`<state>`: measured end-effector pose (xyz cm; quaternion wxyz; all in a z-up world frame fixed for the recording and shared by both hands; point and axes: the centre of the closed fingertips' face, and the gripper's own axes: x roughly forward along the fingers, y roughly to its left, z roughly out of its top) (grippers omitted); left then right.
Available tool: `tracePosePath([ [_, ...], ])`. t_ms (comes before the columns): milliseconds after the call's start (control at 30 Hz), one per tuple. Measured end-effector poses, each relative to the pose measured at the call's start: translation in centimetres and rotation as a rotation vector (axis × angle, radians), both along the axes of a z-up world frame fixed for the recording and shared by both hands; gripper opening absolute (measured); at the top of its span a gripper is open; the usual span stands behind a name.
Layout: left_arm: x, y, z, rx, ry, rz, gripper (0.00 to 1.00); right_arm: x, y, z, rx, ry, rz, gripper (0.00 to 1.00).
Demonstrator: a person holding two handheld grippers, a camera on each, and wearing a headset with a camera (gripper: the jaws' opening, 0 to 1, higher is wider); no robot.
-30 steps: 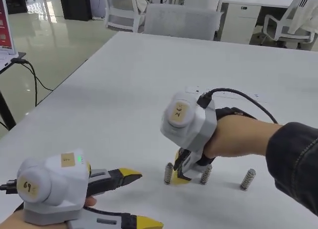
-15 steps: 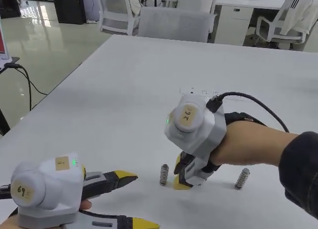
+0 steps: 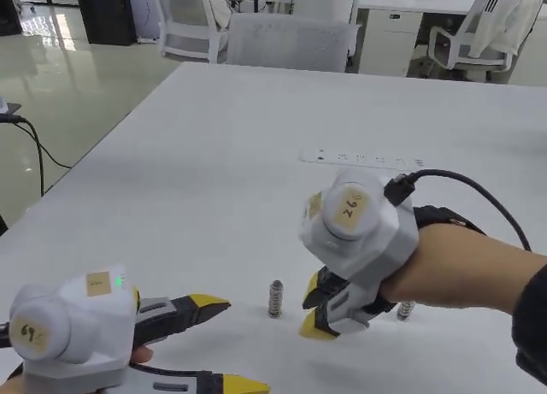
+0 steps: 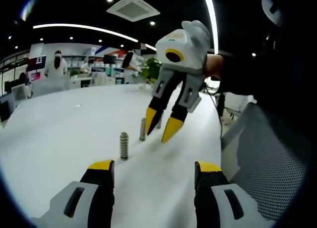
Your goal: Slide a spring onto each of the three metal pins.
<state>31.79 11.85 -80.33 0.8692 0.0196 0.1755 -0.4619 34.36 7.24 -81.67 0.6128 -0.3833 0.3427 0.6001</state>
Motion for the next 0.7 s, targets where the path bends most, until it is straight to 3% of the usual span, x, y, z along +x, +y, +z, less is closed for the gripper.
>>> tracePosePath([
  [700, -0.2, -0.3, 0.0, -0.002, 0.004, -0.006, 0.62, -1.7, -2.7, 1.0, 0.114, 0.025, -0.124, 0.16],
])
